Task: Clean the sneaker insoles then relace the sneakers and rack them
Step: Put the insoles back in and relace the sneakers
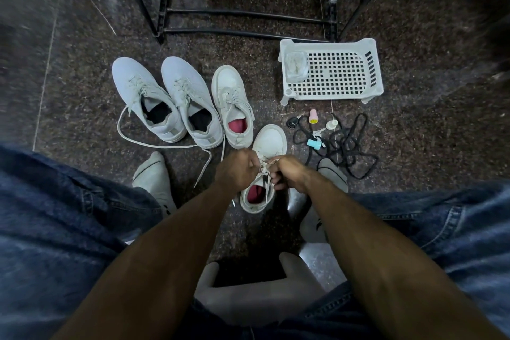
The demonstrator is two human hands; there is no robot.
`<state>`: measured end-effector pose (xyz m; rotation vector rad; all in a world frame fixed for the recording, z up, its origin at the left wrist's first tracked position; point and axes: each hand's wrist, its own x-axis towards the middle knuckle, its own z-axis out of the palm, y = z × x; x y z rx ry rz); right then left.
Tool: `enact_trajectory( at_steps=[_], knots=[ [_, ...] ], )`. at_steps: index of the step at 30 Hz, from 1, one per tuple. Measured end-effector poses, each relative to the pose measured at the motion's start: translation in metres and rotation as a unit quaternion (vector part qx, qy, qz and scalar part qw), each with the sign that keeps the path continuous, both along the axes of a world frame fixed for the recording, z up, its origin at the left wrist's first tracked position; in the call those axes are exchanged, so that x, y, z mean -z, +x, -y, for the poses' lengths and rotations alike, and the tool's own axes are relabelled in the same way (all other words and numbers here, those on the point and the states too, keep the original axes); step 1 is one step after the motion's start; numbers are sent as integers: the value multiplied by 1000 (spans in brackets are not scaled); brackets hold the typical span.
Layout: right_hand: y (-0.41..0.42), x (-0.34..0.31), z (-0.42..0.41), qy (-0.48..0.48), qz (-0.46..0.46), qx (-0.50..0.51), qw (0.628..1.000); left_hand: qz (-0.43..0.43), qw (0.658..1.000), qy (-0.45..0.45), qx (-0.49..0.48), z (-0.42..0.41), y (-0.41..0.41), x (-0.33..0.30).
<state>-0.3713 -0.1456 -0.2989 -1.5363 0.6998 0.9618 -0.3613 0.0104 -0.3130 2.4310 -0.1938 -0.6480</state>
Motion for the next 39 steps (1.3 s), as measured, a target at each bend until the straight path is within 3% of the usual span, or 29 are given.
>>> enact_trajectory(
  at_steps=[5,7,12,16,19,21,24,28,33,37,39],
  knots=[
    [-1,-5,0,-3,-28,26,999,-54,998,-17,23,-1,-3,-4],
    [0,-10,-1,-1,-34,17,999,-36,999,8,21,-2,0,-7],
    [7,-19,1,-39,-15,-31,999,-43,982,115,141,2,23,-19],
    [11,-21,0,-73,39,-107,991,-138,974,94,153,6,33,-32],
    [11,-20,0,-87,63,-168,980,-260,960,61,89,11,32,-35],
    [11,-17,0,-123,98,-223,962,-290,952,69,74,12,30,-34],
    [10,-17,5,-247,153,-329,899,-232,949,133,169,5,32,-34],
    [1,-28,12,-366,153,-391,830,-120,909,259,305,0,33,-34],
    [-3,-32,8,-398,150,-417,804,-45,892,306,331,2,29,-16],
    [-7,-27,2,-407,143,-421,798,-77,914,294,270,-1,29,-8],
    [-11,-26,-8,-405,161,-402,805,-92,935,243,242,-7,30,-4]
  ],
)
